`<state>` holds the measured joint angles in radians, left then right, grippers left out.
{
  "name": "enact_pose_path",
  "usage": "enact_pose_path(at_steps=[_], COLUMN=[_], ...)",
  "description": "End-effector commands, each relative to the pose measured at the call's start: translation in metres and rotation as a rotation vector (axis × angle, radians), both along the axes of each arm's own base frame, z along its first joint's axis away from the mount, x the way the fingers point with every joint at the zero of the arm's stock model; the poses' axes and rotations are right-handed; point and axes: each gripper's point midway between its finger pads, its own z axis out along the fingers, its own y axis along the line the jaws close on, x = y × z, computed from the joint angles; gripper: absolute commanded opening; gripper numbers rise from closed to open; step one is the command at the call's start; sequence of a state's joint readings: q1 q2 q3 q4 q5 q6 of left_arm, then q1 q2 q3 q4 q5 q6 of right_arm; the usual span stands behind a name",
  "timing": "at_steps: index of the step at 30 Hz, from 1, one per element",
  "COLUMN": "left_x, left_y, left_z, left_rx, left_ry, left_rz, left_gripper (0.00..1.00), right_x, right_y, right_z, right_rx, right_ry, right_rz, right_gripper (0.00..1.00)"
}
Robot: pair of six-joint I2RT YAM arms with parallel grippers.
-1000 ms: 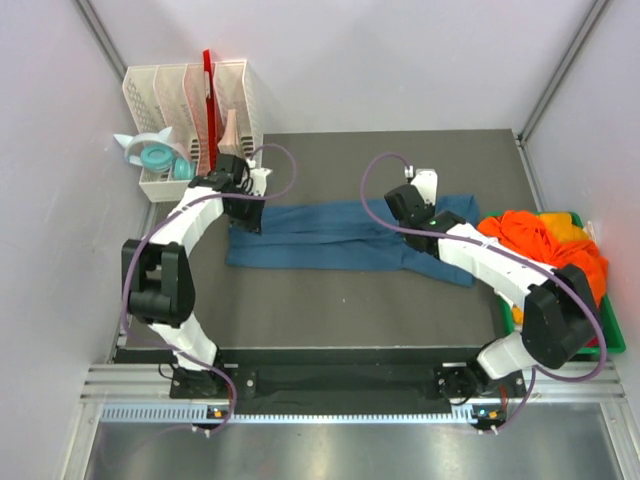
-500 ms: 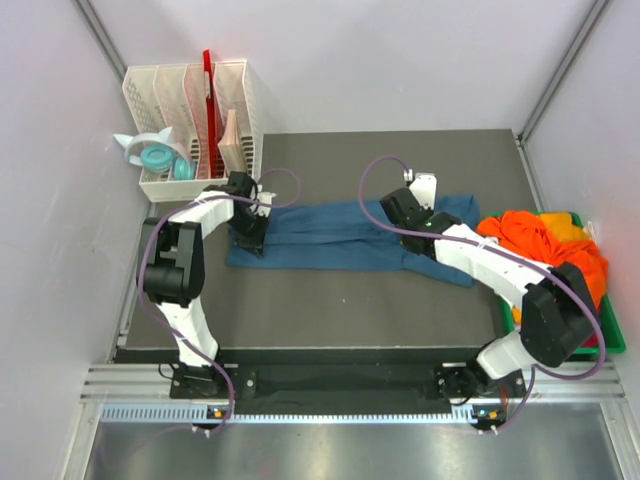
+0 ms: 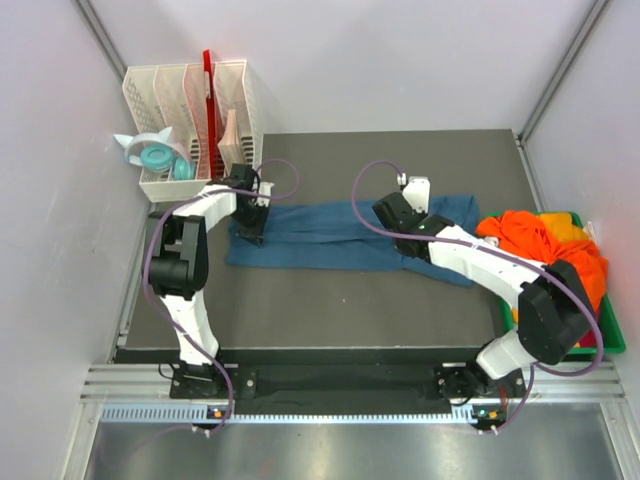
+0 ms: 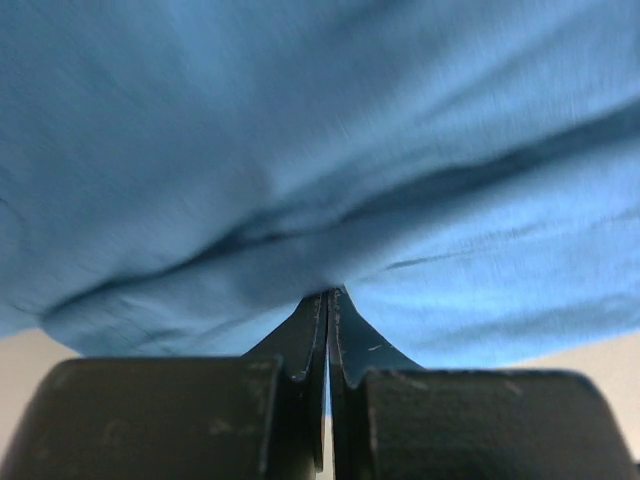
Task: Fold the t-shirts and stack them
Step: Fold the tshirt
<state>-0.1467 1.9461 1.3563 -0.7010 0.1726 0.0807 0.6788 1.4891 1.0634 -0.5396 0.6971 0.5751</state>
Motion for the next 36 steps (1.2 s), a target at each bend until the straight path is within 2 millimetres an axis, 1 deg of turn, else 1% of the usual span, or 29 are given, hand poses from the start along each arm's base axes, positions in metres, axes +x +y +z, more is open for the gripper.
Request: enact_pose_path(at_steps=[1, 6, 12, 14, 16, 17, 18, 19, 20, 21, 22, 23, 24, 25, 26, 27, 29, 30, 32, 33, 34, 35, 36], left_x=[0.048, 0.070, 0.099, 0.102, 0.105, 0.106, 0.103, 0.108, 0.108, 0.106, 0.109, 0.110, 0.111, 0.110, 0.098, 0.097, 0.085, 0.071, 0.051, 0.036, 0.028, 0.021, 0.013], left_y=[0.008, 0.011, 0.017, 0.022, 0.025, 0.025, 0.025, 0.026, 0.027, 0.029, 0.032, 0.033, 0.039, 0.041, 0.036, 0.033, 0.025, 0.020, 0.004, 0.002, -0.002, -0.003, -0.003], left_z=[0.002, 0.011, 0.039, 0.043, 0.055, 0.061, 0.072, 0.082, 0.087, 0.090, 0.094, 0.093, 0.091, 0.090, 0.085, 0.093, 0.096, 0.095, 0.092, 0.082, 0.076, 0.071, 0.059], left_rx=[0.041, 0.038, 0.045, 0.061, 0.048, 0.027, 0.017, 0.014, 0.018, 0.025, 0.037, 0.036, 0.069, 0.057, 0.032, 0.018, -0.030, -0.055, -0.117, -0.119, -0.118, -0.118, -0.114], left_ry=[-0.125, -0.181, -0.298, -0.310, -0.335, -0.352, -0.382, -0.431, -0.454, -0.471, -0.498, -0.498, -0.491, -0.475, -0.413, -0.416, -0.395, -0.372, -0.335, -0.290, -0.265, -0.238, -0.200], left_rz=[0.043, 0.092, 0.146, 0.163, 0.171, 0.197, 0.194, 0.196, 0.196, 0.202, 0.208, 0.209, 0.226, 0.226, 0.207, 0.174, 0.126, 0.098, 0.007, -0.008, -0.035, -0.049, -0.058], left_gripper=[0.00, 0.00, 0.00, 0.00, 0.00, 0.00, 0.01, 0.02, 0.03, 0.05, 0.05, 0.05, 0.05, 0.03, 0.02, 0.01, 0.01, 0.01, 0.00, 0.00, 0.00, 0.00, 0.00], right_x=[0.005, 0.004, 0.001, 0.000, -0.002, -0.002, -0.003, -0.004, -0.005, -0.005, -0.007, -0.007, -0.007, -0.009, -0.009, -0.010, -0.011, -0.010, -0.009, -0.007, -0.001, 0.003, 0.006], right_y=[0.009, 0.009, 0.007, 0.006, 0.007, 0.007, 0.008, 0.009, 0.009, 0.010, 0.012, 0.013, 0.014, 0.016, 0.017, 0.017, 0.015, 0.013, 0.003, -0.001, -0.014, -0.020, -0.023], right_z=[0.010, 0.011, 0.011, 0.010, 0.009, 0.008, 0.007, 0.008, 0.006, 0.005, 0.003, 0.003, 0.002, 0.000, 0.000, 0.001, 0.001, 0.004, 0.003, 0.002, -0.003, -0.009, -0.015], right_rx=[0.021, 0.019, 0.019, 0.016, 0.018, 0.018, 0.019, 0.022, 0.020, 0.023, 0.022, 0.022, 0.023, 0.022, 0.021, 0.026, 0.022, 0.017, -0.010, -0.021, -0.028, -0.036, -0.033], right_ry=[-0.038, -0.043, -0.043, -0.040, -0.038, -0.035, -0.036, -0.039, -0.035, -0.035, -0.033, -0.033, -0.030, -0.026, -0.024, -0.028, -0.031, -0.042, -0.044, -0.040, -0.025, -0.001, 0.021], right_rz=[-0.008, -0.011, -0.018, -0.022, -0.021, -0.020, -0.021, -0.017, -0.017, -0.016, -0.013, -0.011, -0.011, -0.008, -0.006, -0.008, -0.011, -0.021, -0.044, -0.047, -0.076, -0.088, -0.086], right_gripper=[0.00, 0.00, 0.00, 0.00, 0.00, 0.00, 0.00, 0.00, 0.00, 0.00, 0.00, 0.00, 0.00, 0.00, 0.00, 0.00, 0.00, 0.00, 0.00, 0.00, 0.00, 0.00, 0.00])
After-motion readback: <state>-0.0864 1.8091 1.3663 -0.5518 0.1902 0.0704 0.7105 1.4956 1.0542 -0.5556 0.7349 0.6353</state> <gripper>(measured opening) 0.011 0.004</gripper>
